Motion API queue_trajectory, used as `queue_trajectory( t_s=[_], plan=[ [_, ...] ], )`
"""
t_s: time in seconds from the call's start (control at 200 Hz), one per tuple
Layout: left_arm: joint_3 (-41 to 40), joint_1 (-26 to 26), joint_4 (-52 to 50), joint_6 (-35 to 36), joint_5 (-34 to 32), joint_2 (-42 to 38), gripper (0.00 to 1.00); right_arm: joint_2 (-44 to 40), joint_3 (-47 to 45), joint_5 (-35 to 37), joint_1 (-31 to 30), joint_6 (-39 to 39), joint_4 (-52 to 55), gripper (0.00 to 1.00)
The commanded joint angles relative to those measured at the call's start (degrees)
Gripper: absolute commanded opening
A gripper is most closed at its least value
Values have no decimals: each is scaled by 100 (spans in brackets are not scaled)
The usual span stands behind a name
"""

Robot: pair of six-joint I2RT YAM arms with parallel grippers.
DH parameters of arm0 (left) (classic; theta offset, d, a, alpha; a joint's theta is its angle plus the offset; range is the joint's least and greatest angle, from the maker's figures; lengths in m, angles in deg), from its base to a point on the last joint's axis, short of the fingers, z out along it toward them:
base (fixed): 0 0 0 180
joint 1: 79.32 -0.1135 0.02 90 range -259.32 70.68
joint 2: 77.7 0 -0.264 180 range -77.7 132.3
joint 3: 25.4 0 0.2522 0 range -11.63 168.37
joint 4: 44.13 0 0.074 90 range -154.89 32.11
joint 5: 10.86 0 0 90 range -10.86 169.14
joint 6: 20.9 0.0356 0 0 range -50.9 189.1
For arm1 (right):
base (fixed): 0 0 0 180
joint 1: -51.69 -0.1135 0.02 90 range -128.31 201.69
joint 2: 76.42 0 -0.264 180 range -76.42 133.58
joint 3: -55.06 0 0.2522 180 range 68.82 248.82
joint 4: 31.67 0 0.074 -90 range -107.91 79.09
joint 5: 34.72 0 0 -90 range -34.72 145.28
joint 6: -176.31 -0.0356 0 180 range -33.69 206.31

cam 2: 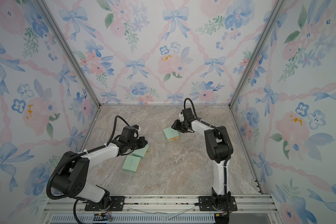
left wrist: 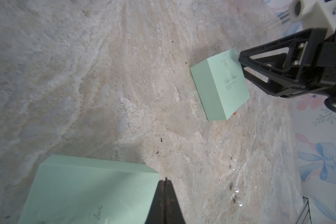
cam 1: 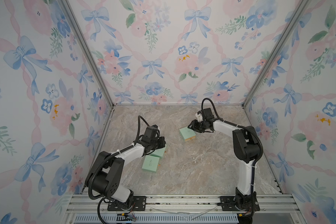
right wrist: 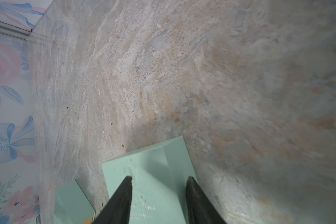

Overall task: Take out the earrings from the drawer-style jewelry box
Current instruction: Move the jewelry box to the center of the board.

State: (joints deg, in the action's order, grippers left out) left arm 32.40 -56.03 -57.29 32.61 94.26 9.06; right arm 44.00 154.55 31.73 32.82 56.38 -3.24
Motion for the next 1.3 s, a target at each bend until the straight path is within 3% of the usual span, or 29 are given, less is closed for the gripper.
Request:
queue_trajectory(
  t_s=[0.0, 0.385, 1.295],
  plan=[
    [-79, 26, 82, -45, 71, -62, 0, 195, 347, -197, -109, 509, 497, 47],
    [-94, 23, 64, -64, 88, -63, 0, 583, 1133, -128, -677, 1771, 1775, 46],
    [19, 150, 28, -79, 98, -64, 0, 783, 1373, -126, -1421, 3296, 2731, 43]
  ],
)
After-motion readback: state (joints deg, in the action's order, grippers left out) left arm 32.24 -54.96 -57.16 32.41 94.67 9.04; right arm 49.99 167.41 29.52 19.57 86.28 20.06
